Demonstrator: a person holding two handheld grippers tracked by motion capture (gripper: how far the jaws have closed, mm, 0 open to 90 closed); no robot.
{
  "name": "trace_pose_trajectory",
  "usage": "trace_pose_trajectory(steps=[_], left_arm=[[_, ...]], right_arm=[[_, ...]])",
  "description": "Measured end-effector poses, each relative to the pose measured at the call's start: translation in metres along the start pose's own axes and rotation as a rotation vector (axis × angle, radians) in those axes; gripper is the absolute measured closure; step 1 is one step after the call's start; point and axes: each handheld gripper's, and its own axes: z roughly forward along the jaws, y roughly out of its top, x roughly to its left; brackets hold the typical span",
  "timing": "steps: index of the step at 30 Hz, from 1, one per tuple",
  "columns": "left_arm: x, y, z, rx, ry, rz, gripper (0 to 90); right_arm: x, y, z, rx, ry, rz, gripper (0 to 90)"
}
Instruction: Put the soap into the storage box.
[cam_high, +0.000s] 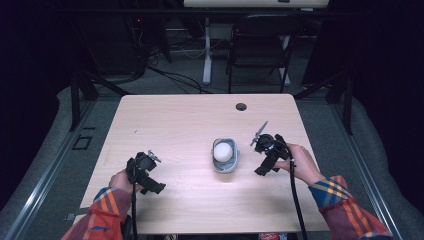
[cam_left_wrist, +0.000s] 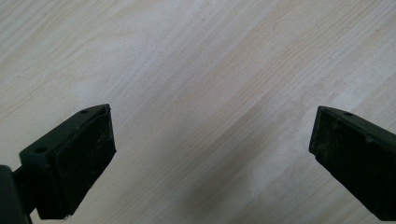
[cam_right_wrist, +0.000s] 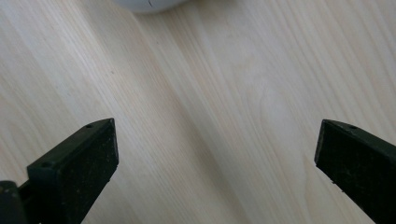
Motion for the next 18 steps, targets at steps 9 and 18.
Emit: trace_pose_trajectory(steps=[9,18], left_arm=[[0.000,0.000,0.000,0.002,-0.002,0.002,0.3],[-0.001,0.000,0.001,-0.005,0.007,0.005,0.4]], right_arm=[[-0.009,-0.038,0.010,0.038,0.010,0.071,0.0],[-0.001,-0.069,0.023,0.099,-0.003,0.082,0.0]])
